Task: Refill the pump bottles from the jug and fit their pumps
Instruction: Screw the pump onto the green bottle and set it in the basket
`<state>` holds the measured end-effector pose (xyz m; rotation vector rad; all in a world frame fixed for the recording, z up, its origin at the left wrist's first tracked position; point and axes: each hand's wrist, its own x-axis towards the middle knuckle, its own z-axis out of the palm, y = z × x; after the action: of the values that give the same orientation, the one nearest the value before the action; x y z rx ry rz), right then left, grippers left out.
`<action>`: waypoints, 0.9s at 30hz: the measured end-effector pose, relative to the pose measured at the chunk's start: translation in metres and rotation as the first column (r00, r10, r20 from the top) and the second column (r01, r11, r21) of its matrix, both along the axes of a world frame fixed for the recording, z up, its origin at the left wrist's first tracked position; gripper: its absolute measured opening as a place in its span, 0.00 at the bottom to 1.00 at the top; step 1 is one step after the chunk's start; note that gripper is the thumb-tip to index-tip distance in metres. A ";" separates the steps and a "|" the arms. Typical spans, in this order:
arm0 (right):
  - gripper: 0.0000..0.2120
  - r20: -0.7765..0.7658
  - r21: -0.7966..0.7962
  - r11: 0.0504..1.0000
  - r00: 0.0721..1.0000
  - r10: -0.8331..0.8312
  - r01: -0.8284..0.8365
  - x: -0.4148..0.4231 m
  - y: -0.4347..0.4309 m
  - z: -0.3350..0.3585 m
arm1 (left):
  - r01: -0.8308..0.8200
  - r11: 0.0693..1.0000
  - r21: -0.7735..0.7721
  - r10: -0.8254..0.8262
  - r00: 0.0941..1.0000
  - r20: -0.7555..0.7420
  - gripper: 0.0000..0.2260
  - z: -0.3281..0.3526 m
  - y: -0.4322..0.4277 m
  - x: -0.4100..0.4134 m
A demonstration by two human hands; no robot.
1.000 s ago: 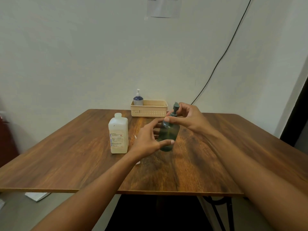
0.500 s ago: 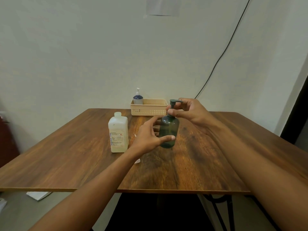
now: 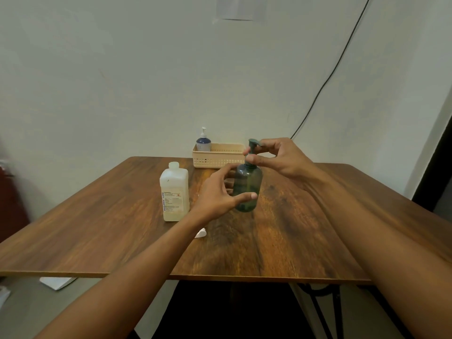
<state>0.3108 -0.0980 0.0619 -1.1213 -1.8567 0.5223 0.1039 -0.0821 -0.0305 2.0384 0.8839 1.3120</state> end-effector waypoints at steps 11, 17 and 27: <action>0.20 -0.116 -0.097 0.990 0.989 0.090 -0.102 0.004 0.002 -0.003 | -0.002 1.000 0.006 0.002 1.000 0.030 0.32 0.010 -0.004 0.006; 0.12 -0.005 -0.021 0.999 0.999 0.031 -0.032 0.006 -0.005 0.009 | -0.018 1.000 0.017 0.018 1.000 0.023 0.32 0.009 -0.003 0.006; 0.23 -0.043 -0.126 0.985 0.993 0.113 -0.117 0.005 -0.002 0.008 | -0.003 1.000 0.011 0.003 1.000 0.009 0.35 0.012 -0.002 0.006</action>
<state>0.3153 -0.0996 0.0702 -1.0850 -1.8864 0.7319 0.1095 -0.0842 -0.0189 2.0384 0.8782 1.3299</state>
